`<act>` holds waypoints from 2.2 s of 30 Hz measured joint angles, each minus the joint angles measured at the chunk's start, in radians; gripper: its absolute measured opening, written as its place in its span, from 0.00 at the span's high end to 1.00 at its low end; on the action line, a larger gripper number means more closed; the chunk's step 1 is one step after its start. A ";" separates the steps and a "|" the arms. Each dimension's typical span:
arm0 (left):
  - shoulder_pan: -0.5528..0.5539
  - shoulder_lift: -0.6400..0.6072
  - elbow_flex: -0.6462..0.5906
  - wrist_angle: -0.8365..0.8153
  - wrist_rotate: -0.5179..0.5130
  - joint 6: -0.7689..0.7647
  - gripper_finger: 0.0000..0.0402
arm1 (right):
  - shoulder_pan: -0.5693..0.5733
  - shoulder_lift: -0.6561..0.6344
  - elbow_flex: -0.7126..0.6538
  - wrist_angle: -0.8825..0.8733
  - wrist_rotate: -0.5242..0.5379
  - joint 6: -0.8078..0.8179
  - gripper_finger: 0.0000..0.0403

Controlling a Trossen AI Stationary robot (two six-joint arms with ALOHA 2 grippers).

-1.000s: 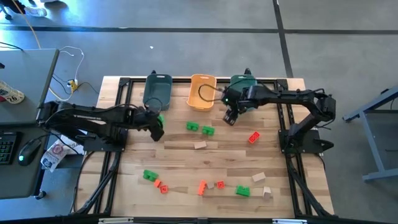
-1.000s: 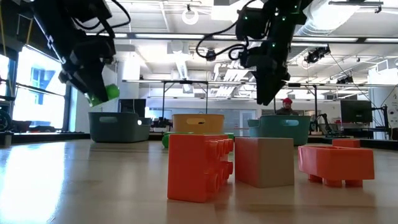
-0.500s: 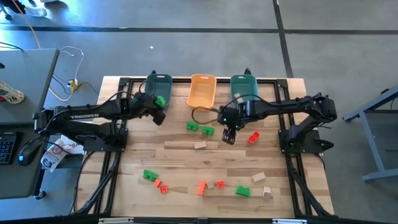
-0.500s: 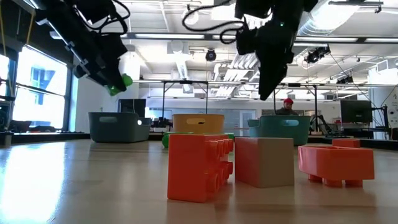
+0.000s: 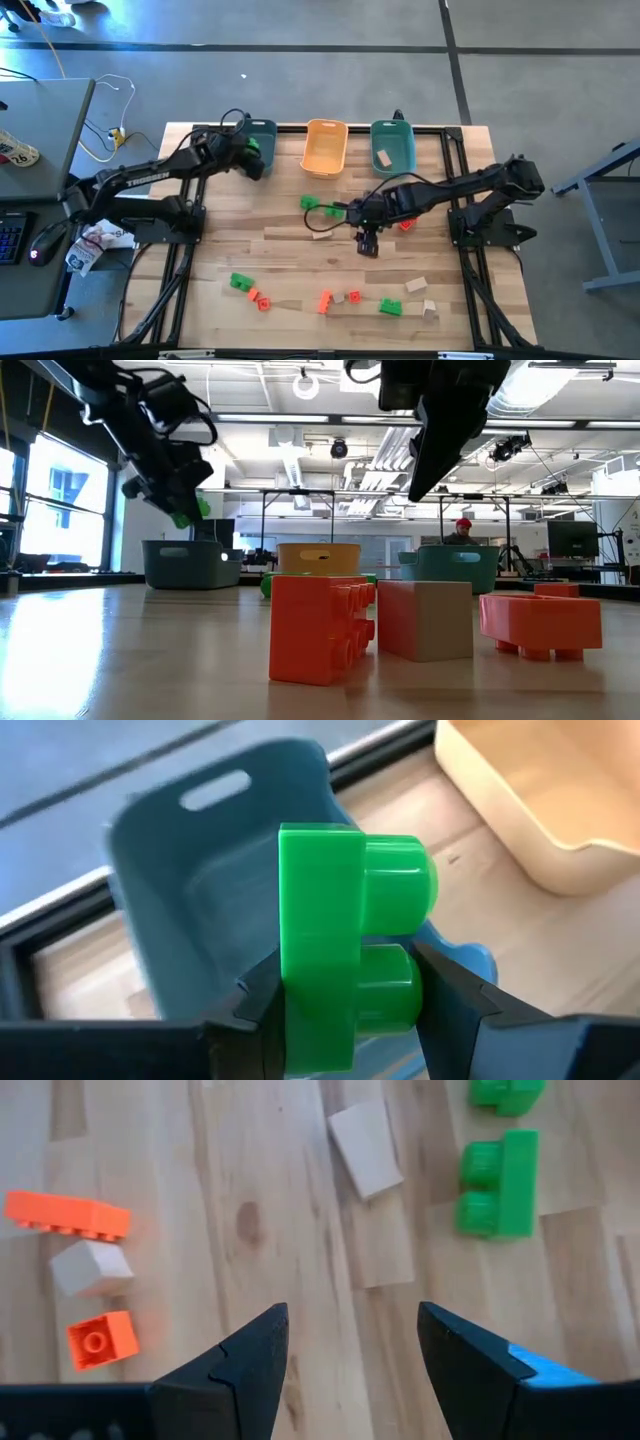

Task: Sort & place blocks by color
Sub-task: Put the green game piece into the blue bin, then put the orange game piece into the yellow bin

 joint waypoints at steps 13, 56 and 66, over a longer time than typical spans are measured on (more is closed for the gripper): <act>0.137 0.254 0.150 -0.091 0.124 0.072 0.66 | 0.124 0.000 0.000 0.001 -0.026 0.021 0.48; 0.168 0.422 0.265 -0.187 0.340 0.072 0.42 | 0.441 0.229 -0.001 0.265 0.085 0.159 0.48; 0.122 0.406 0.373 -0.264 0.386 0.101 0.42 | 0.444 0.295 -0.001 0.319 0.090 0.152 0.48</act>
